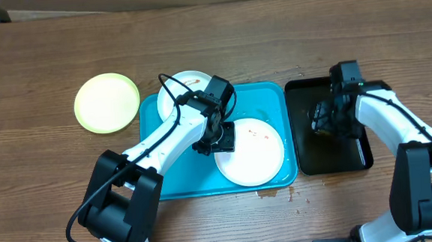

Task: Clean dirty plates on tray and stack at the side
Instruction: 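Reach the right gripper into the black tray and grasp the sponge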

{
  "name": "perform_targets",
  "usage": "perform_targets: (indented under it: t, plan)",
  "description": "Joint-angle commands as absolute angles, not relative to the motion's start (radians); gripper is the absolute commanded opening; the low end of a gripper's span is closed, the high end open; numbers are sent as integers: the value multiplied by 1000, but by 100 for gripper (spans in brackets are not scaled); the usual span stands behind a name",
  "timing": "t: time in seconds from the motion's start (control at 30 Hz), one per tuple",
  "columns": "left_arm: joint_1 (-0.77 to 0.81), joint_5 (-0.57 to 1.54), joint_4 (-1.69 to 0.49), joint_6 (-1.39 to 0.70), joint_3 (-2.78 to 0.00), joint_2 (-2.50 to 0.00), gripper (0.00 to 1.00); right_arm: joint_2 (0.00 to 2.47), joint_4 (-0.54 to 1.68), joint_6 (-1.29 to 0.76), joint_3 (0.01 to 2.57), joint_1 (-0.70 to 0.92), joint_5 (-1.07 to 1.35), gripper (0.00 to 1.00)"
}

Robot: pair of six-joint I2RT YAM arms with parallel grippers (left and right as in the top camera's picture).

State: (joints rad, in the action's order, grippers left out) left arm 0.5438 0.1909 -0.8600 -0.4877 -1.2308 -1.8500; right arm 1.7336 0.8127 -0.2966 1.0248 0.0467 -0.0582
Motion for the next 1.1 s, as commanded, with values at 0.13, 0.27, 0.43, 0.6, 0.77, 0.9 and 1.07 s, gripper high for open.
perform_targets:
  t: [0.13, 0.27, 0.43, 0.6, 0.77, 0.9, 1.07]
  plan:
    - [550, 122, -847, -533, -1191, -1860, 51, 1730, 787, -307, 973, 51, 39, 10]
    - [551, 122, -818, -532, -1181, -1861, 56, 1730, 803, -291, 1000, 50, 47, 31]
    - [550, 122, -783, -531, -1166, -1861, 63, 1730, 851, -254, 1115, 50, 46, 51]
    - [550, 123, -767, -532, -1144, -1861, 63, 1730, 817, -233, 1133, 50, -47, 59]
    - [550, 123, -757, -532, -1137, -1861, 63, 1730, 781, -240, 1081, 51, -51, 61]
    - [550, 123, -743, -532, -1137, -1861, 61, 1730, 690, -239, 1014, 51, -51, 60]
    - [550, 119, -727, -531, -1137, -1861, 52, 1730, 653, -239, 960, 51, -23, 4]
